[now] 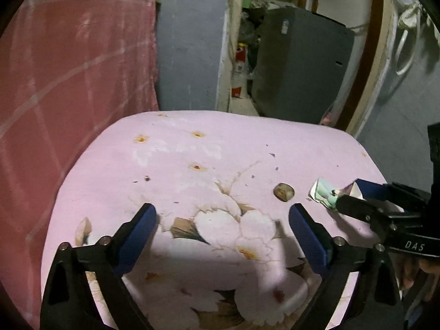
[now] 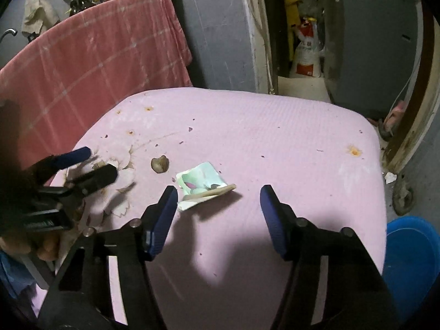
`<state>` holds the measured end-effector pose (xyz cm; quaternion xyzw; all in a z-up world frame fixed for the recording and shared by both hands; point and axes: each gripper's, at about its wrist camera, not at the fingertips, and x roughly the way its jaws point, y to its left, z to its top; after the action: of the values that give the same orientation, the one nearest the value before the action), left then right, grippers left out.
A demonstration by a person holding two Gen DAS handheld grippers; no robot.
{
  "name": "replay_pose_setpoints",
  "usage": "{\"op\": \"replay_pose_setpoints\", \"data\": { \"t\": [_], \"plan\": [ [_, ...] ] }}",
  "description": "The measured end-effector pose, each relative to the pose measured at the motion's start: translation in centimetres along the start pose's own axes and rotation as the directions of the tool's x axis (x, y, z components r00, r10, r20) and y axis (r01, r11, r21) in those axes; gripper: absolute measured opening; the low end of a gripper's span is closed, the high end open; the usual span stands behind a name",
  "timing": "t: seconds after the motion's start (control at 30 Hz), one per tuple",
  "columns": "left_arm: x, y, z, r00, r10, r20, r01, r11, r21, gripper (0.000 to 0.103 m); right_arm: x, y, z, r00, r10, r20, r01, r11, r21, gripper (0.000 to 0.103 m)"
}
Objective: Collect trash
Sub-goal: 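Grasp the brown scrap with the left tool while the right tool grasps the green printed card, then lift brown scrap and green card and carry both over the blue basin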
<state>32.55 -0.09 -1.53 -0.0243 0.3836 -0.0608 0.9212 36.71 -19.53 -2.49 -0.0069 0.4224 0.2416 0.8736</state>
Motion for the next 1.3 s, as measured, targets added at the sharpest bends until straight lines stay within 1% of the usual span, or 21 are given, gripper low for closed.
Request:
{"op": "replay_pose_setpoints", "data": {
  "t": [0.03, 0.07, 0.1, 0.13, 0.17, 0.2, 0.27, 0.37, 0.47, 0.53, 0.57, 0.63, 0.67, 0.73, 0.77, 0.83, 1.0, 1.1, 1.17, 1.23, 1.3],
  "plan": [
    [0.3, -0.2, 0.0, 1.0, -0.008, -0.012, 0.008, 1.0, 0.008, 0.084, 0.1, 0.1, 0.2, 1.0, -0.005, -0.007, 0.005, 1.0, 0.0, 0.053],
    [0.5, -0.3, 0.0, 1.0, -0.013, -0.022, 0.013, 1.0, 0.014, 0.082, 0.2, 0.1, 0.2, 1.0, -0.009, -0.009, 0.009, 1.0, 0.001, 0.043],
    [0.7, -0.5, 0.0, 0.999, -0.017, -0.031, 0.017, 1.0, 0.018, 0.078, 0.2, 0.1, 0.2, 1.0, -0.009, -0.012, 0.009, 1.0, 0.003, 0.038],
    [0.8, -0.6, 0.0, 0.999, -0.023, -0.039, 0.024, 0.999, 0.021, 0.075, 0.3, 0.2, 0.2, 1.0, -0.008, -0.014, 0.008, 1.0, 0.005, 0.031],
    [0.9, -0.8, 0.0, 0.999, -0.028, -0.043, 0.029, 0.999, 0.025, 0.074, 0.3, 0.1, 0.3, 1.0, -0.006, -0.014, 0.006, 1.0, 0.013, 0.025],
    [0.9, -0.9, 0.0, 0.998, -0.032, -0.047, 0.033, 0.999, 0.029, 0.073, 0.3, 0.0, 0.3, 1.0, -0.004, -0.013, 0.004, 1.0, 0.019, 0.022],
    [0.9, -1.1, 0.0, 0.998, -0.042, -0.052, 0.044, 0.998, 0.038, 0.07, 0.2, -0.4, 0.3, 1.0, 0.008, -0.009, -0.008, 0.999, 0.037, 0.01],
    [1.3, -2.0, 0.2, 0.996, -0.057, -0.066, 0.061, 0.996, 0.064, 0.064, 0.1, -0.8, 0.3, 1.0, 0.018, -0.005, -0.018, 0.998, 0.061, 0.003],
    [1.9, -3.1, 0.6, 0.994, -0.073, -0.086, 0.081, 0.992, 0.092, 0.056, 0.1, -0.9, 0.3, 1.0, 0.023, -0.001, -0.023, 0.997, 0.069, 0.002],
    [2.4, -3.7, 0.9, 0.992, -0.078, -0.102, 0.088, 0.991, 0.103, 0.049, 0.1, -0.9, 0.3, 1.0, 0.024, 0.003, -0.024, 0.997, 0.074, 0.001],
    [2.6, -3.9, 1.2, 0.991, -0.079, -0.105, 0.09, 0.99, 0.106, 0.048, 0.1, -0.9, 0.3, 1.0, 0.025, 0.005, -0.025, 0.997, 0.076, 0.001],
    [3.1, -4.2, 1.6, 0.99, -0.088, -0.111, 0.1, 0.989, 0.108, 0.04, 0.1, -1.0, 0.2, 1.0, 0.022, 0.012, -0.022, 0.996, 0.083, 0.001],
    [3.5, -4.0, 2.0, 0.989, -0.093, -0.115, 0.105, 0.988, 0.109, 0.038, 0.0, -1.0, 0.2, 1.0, 0.02, 0.017, -0.022, 0.996, 0.086, 0.001],
    [3.9, -4.1, 2.2, 0.988, -0.098, -0.122, 0.111, 0.987, 0.112, 0.03, -0.1, -1.1, 0.2, 1.0, 0.019, 0.025, -0.022, 0.996, 0.09, 0.001],
    [3.9, -4.2, 2.1, 0.987, -0.098, -0.125, 0.113, 0.987, 0.115, 0.028, -0.2, -1.1, 0.2, 0.999, 0.018, 0.028, -0.021, 0.996, 0.092, 0.001],
    [3.9, -4.3, 2.0, 0.986, -0.103, -0.129, 0.119, 0.986, 0.121, 0.016, -0.4, -1.2, 0.2, 0.999, 0.017, 0.037, -0.02, 0.995, 0.096, 0.001],
    [3.8, -4.5, 2.0, 0.988, -0.098, -0.123, 0.114, 0.986, 0.125, 0.016, -1.0, -1.4, 0.0, 0.997, 0.013, 0.071, -0.021, 0.994, 0.104, 0.0],
    [3.1, -4.5, 1.7, 0.99, -0.111, -0.091, 0.121, 0.986, 0.112, 0.016, -2.0, -1.4, -0.2, 0.993, 0.01, 0.119, -0.023, 0.994, 0.103, 0.0],
    [1.9, -4.3, 1.7, 0.991, -0.126, -0.038, 0.129, 0.988, 0.083, 0.016, -2.8, -1.4, -0.4, 0.987, 0.004, 0.161, -0.02, 0.995, 0.098, 0.0],
    [0.5, -4.3, 1.7, 0.988, -0.149, 0.032, 0.147, 0.988, 0.051, 0.016, -3.9, -1.3, -0.7, 0.979, -0.012, 0.204, -0.006, 0.996, 0.088, 0.0],
    [-0.8, -4.4, 1.9, 0.982, -0.16, 0.102, 0.156, 0.987, 0.043, 0.016, -5.5, -1.3, -1.1, 0.962, -0.033, 0.272, 0.011, 0.997, 0.082, 0.0]
  ]
}}
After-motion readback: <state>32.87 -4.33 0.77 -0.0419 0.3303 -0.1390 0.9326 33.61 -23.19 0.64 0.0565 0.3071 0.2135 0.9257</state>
